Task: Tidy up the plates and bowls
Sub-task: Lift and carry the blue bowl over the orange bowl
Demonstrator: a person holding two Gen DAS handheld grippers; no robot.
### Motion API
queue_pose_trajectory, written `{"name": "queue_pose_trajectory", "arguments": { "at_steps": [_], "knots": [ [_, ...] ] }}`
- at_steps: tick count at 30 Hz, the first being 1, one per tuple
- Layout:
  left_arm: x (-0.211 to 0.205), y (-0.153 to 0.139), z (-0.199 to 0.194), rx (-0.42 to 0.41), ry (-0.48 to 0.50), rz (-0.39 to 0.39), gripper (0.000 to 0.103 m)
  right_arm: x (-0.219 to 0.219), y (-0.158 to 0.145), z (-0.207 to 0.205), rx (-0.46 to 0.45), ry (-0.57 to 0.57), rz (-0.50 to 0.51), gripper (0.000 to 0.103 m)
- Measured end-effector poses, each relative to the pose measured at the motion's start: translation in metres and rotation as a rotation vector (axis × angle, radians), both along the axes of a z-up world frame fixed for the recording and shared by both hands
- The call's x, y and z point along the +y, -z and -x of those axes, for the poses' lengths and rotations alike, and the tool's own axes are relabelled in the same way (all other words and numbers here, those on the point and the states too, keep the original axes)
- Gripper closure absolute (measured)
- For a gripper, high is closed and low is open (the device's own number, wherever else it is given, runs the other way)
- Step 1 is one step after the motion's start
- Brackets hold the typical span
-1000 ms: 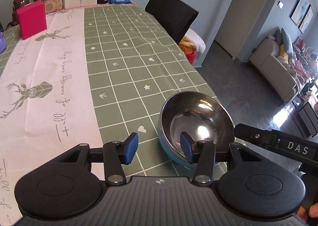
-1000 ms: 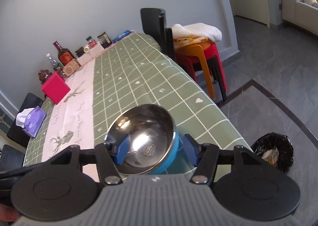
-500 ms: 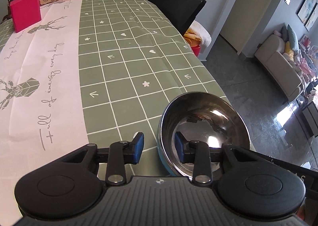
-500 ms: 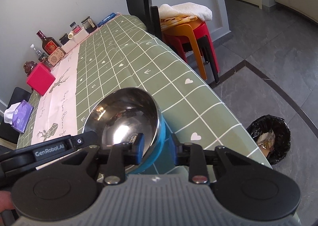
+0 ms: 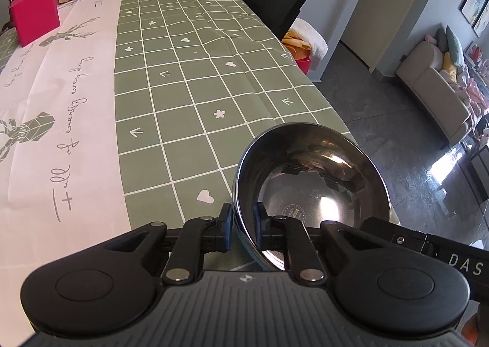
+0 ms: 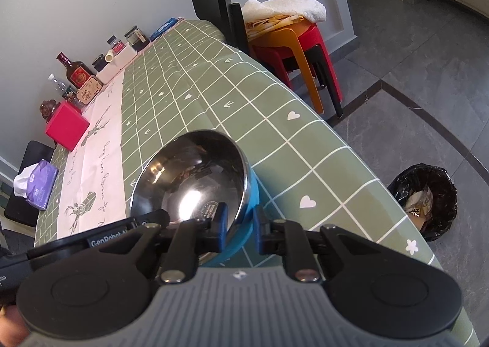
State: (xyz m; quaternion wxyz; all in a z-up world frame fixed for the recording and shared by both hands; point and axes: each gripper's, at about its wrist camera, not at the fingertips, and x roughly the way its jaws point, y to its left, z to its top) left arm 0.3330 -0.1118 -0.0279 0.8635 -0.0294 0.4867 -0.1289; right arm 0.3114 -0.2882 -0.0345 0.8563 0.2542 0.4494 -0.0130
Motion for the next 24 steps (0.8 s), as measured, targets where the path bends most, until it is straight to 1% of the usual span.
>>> {"name": "queue_pose_trajectory", "arguments": {
  "at_steps": [3, 9, 13, 19, 24],
  "knots": [
    [0.0, -0.005, 0.004, -0.011, 0.001, -0.007, 0.088, -0.001, -0.002, 0.002, -0.009, 0.0, 0.0, 0.089],
    [0.003, -0.022, 0.016, -0.038, -0.004, -0.03, 0.088, 0.006, -0.018, 0.01, -0.053, -0.023, 0.017, 0.09],
    [0.012, -0.037, 0.034, -0.063, -0.016, -0.036, 0.088, 0.007, -0.028, 0.022, -0.068, -0.055, -0.011, 0.09],
    [0.028, -0.057, 0.067, -0.035, -0.076, -0.047, 0.089, 0.018, -0.047, 0.048, -0.104, -0.122, -0.038, 0.09],
    [0.04, -0.079, 0.094, -0.047, -0.083, -0.063, 0.088, 0.031, -0.068, 0.078, -0.16, -0.18, -0.028, 0.09]
  ]
}}
